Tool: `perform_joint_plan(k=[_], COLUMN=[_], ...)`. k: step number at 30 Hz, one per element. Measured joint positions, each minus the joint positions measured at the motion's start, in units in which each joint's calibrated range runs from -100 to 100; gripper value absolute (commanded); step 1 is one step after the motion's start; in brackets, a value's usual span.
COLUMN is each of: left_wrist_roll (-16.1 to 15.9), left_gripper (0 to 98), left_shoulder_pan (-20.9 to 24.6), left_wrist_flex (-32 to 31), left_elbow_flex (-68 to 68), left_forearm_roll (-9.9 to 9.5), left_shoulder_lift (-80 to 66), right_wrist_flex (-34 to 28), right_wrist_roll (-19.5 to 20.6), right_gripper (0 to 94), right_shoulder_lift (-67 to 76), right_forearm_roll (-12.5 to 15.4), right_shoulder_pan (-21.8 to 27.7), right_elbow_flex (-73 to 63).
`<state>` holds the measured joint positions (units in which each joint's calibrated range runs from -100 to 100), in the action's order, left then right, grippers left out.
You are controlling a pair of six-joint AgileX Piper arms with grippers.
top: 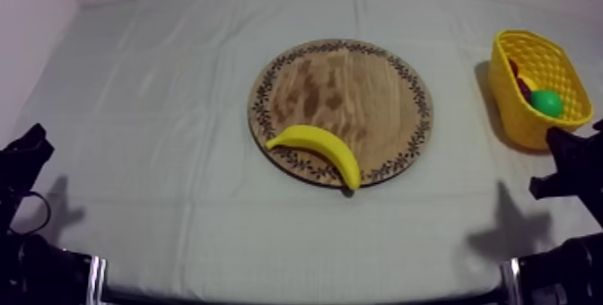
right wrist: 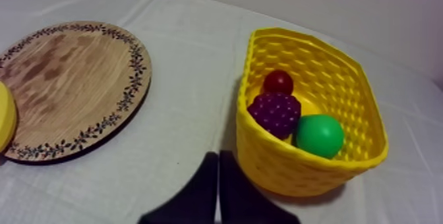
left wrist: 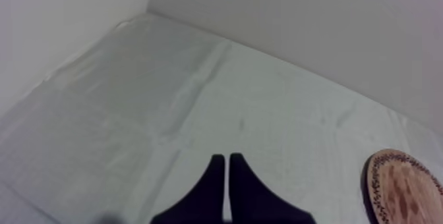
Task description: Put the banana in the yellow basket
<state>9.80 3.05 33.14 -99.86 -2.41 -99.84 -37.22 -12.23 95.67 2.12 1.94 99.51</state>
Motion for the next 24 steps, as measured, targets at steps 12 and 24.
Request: perform_joint_plan(k=[12, 24], left_wrist_roll=[0.0, 0.0], left_gripper=[0.1, 0.1], left_shoulder_pan=[0.0, 0.0], left_wrist_flex=[0.0, 0.0], left_elbow_flex=[0.0, 0.0], left_forearm_roll=[0.00, 0.00], left_shoulder_lift=[0.0, 0.0], right_wrist_flex=[0.0, -1.4], right_wrist_roll=[0.0, 0.9], right_gripper=[0.4, 0.4], right_shoulder_lift=[0.0, 0.0], right_forearm_roll=[0.0, 0.0], right_shoulder_pan=[0.0, -1.8], right_elbow_flex=[0.0, -0.5])
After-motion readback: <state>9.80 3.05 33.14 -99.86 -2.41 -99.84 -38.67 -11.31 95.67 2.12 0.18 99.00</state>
